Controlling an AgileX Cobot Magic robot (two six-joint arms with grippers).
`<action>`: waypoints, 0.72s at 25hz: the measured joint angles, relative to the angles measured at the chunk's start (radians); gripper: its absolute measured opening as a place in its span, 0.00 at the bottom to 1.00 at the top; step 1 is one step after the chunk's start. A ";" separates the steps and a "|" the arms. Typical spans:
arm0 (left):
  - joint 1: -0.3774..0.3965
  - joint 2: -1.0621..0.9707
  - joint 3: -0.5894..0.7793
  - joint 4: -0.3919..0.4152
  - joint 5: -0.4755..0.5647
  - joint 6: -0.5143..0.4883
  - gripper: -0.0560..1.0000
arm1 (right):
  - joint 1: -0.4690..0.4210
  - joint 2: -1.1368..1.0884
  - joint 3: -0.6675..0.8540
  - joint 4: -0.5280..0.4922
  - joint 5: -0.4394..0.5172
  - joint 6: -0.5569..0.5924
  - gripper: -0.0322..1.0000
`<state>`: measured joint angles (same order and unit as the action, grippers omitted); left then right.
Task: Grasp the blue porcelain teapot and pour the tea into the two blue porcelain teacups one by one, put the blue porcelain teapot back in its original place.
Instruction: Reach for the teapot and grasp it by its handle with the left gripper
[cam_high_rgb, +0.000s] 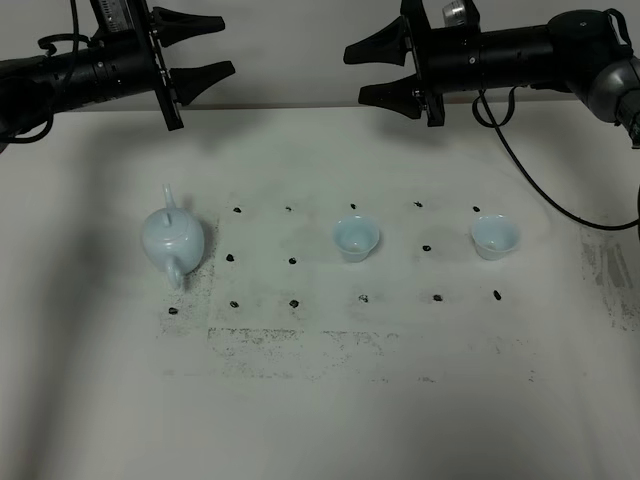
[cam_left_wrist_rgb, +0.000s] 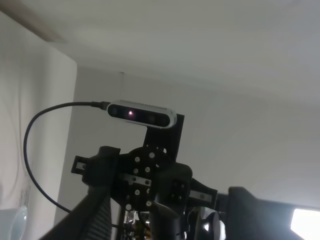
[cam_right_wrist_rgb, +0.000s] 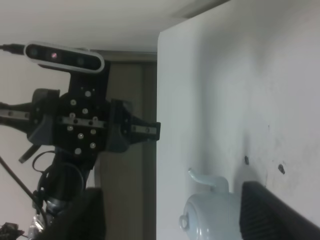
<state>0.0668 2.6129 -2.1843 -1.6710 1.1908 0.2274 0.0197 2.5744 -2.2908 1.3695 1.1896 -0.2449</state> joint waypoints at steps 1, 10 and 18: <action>0.000 0.000 0.000 0.000 0.000 -0.002 0.55 | 0.000 0.000 0.000 0.001 0.000 0.000 0.60; 0.000 0.000 0.000 0.016 0.000 -0.004 0.55 | 0.000 0.000 0.000 0.006 0.002 -0.024 0.60; 0.000 0.000 0.000 0.018 0.000 -0.004 0.55 | 0.000 -0.001 0.000 0.001 0.009 -0.063 0.60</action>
<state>0.0668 2.6129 -2.1843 -1.6534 1.1908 0.2234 0.0197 2.5731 -2.2908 1.3705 1.1989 -0.3081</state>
